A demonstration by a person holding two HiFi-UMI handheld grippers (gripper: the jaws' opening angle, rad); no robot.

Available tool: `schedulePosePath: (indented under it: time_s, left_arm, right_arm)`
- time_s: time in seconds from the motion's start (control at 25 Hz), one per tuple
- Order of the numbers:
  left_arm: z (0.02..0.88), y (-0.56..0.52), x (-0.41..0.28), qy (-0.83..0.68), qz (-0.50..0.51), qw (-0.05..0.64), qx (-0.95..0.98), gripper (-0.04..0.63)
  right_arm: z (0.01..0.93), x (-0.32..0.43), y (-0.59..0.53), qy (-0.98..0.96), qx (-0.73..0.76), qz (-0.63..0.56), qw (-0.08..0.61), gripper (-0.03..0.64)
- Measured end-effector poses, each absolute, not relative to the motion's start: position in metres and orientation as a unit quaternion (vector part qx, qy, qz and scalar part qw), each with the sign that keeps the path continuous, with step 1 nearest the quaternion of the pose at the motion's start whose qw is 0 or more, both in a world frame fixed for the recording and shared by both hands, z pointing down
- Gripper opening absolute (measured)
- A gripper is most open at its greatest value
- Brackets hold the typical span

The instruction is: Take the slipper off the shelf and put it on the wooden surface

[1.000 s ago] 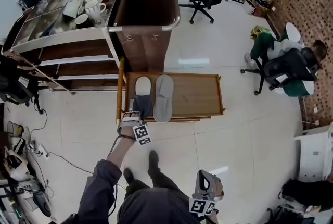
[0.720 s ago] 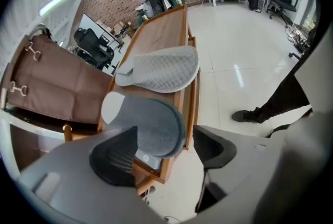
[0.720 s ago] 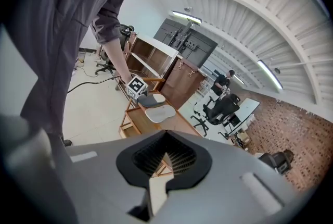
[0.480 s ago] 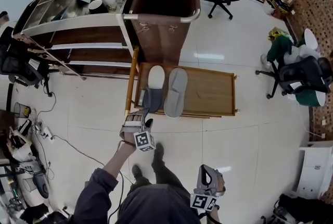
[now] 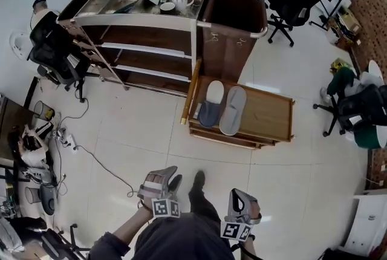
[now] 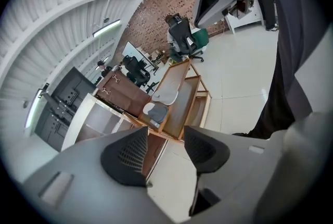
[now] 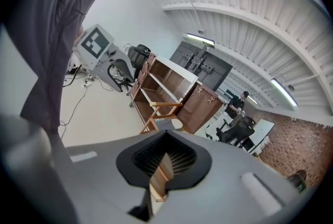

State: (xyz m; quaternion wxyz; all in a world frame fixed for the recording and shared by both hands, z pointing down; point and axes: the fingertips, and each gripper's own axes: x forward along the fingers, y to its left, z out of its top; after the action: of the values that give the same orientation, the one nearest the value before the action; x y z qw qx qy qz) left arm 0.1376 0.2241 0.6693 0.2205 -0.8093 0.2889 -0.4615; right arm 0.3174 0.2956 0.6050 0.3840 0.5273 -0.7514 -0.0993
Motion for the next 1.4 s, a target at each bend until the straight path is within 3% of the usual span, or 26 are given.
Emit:
schedulePosePath:
  time_s: [0.32,0.44,0.68,1.4]
  left_arm:
    - [0.608,0.305,0.068,0.336,-0.406,0.247,-0.813,0.182]
    - [0.600,0.332,0.047,0.336,-0.392,0.250,-0.819,0.109]
    - [0.593,0.367,0.021,0.333,-0.371,0.244,-0.832,0.028]
    - [0.587,0.350,0.011,0.338,-0.352,0.231,-0.842,0.026]
  right_arm:
    - [0.588,0.236,0.370,-0.750,0.516,-0.135,0.392,0.000]
    - [0.584,0.211,0.391,-0.747,0.515,-0.146,0.395,0.000]
    - [0.577,0.178,0.409,-0.741,0.517,-0.163,0.397,0.000]
    - [0.561,0.164,0.398,-0.732,0.514,-0.184,0.407,0.000]
